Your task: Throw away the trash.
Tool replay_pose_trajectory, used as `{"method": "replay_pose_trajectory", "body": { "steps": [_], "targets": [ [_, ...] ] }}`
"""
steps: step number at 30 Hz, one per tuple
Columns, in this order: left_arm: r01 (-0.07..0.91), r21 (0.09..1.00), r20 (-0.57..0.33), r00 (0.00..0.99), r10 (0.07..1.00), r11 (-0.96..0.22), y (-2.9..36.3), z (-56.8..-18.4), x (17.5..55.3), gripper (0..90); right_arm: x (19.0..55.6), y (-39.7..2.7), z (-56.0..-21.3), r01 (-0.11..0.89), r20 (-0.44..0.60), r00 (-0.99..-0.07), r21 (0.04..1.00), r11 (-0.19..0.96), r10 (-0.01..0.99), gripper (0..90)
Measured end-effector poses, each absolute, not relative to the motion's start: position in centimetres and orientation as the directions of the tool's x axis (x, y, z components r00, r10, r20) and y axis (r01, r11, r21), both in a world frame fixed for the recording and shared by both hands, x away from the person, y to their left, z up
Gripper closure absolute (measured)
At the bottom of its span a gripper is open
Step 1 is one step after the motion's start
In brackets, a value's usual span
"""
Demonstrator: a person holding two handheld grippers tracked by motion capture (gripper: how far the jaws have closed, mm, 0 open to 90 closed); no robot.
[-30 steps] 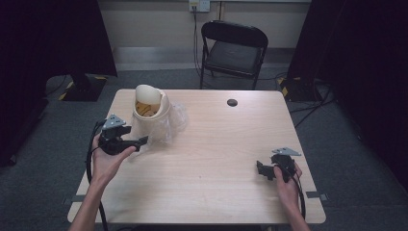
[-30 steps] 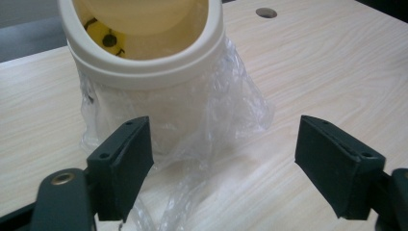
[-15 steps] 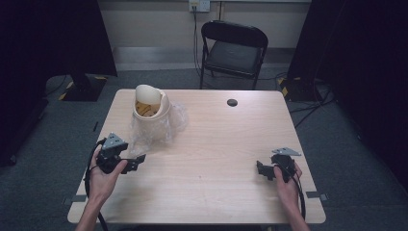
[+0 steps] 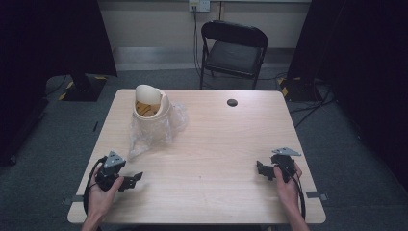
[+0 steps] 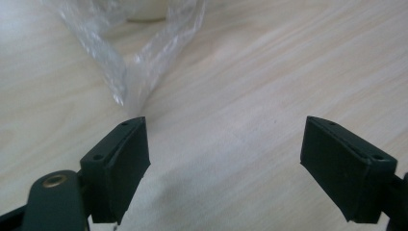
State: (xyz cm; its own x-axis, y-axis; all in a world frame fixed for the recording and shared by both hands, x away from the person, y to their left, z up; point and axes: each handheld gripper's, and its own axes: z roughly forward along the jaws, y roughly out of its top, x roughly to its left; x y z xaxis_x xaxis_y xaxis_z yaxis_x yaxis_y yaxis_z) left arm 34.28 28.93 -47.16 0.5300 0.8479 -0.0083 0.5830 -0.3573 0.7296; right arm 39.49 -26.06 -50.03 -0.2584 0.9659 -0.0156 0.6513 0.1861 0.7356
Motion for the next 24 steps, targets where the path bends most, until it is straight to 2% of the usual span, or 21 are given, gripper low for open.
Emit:
{"method": "replay_pose_trajectory", "body": {
  "steps": [9,15,17,20,24],
  "targets": [
    [0.64,0.693,-0.042,0.497,0.867,-0.333,29.2,-49.4,34.5,17.5,39.5,-26.1,-50.0,0.651,-0.015,-0.259,0.736,0.186,0.966,12.8],
    [0.616,0.724,-0.035,0.484,0.875,-0.311,29.2,-49.9,34.5,16.1,39.5,-26.1,-50.0,0.651,-0.015,-0.258,0.736,0.186,0.966,12.8],
    [0.602,0.725,0.0,0.486,0.874,-0.335,28.9,-50.0,34.4,15.6,39.5,-26.1,-50.0,0.651,-0.015,-0.259,0.736,0.186,0.966,12.8],
    [0.597,0.733,-0.002,0.481,0.877,-0.326,28.7,-50.2,34.5,11.0,39.5,-26.1,-50.0,0.652,-0.015,-0.258,0.735,0.186,0.966,12.8],
    [0.597,0.733,-0.004,0.482,0.876,-0.325,28.7,-50.2,34.5,10.6,39.5,-26.1,-50.0,0.651,-0.016,-0.259,0.736,0.186,0.966,12.8]
  ]
}}
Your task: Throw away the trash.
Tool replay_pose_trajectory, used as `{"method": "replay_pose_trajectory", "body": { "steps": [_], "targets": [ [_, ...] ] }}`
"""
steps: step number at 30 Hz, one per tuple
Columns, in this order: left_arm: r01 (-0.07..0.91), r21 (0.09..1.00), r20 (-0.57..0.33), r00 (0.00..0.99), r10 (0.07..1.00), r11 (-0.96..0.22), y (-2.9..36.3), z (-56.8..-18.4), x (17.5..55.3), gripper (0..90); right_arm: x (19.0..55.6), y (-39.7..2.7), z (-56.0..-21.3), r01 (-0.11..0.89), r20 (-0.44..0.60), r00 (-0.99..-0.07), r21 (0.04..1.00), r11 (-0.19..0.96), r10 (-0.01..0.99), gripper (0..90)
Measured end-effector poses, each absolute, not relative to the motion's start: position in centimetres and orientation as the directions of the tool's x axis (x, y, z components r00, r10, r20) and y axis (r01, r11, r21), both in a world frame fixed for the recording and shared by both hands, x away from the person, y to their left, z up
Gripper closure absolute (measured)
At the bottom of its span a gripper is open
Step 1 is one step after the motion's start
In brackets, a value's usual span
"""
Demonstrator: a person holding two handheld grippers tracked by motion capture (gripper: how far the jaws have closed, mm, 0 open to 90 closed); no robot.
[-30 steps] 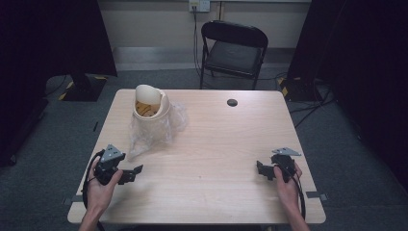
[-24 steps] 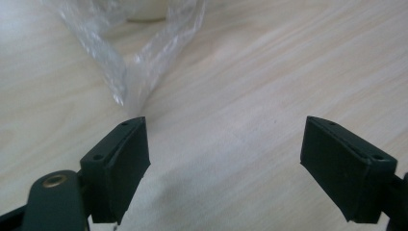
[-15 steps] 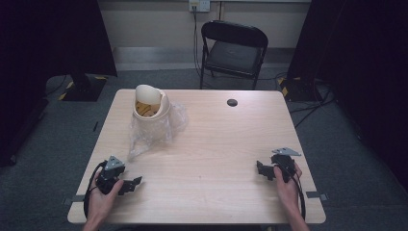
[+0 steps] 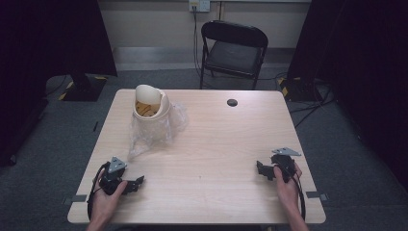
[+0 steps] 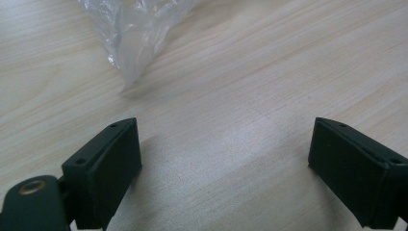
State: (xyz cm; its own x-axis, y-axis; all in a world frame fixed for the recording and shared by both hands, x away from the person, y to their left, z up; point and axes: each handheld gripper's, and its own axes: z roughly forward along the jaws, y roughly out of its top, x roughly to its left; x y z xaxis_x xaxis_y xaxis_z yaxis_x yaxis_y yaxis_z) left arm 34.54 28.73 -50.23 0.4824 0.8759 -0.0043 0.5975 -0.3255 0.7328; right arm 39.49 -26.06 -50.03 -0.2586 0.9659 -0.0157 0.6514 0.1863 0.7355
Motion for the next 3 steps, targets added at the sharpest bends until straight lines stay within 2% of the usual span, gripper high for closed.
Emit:
{"method": "replay_pose_trajectory", "body": {
  "steps": [3],
  "targets": [
    [0.6,0.731,-0.008,0.484,0.875,-0.325,28.68,-50.25,34.61,10.0,39.49,-26.06,-50.03,0.651,-0.015,-0.258,0.736,0.186,0.966,12.8]
  ]
}}
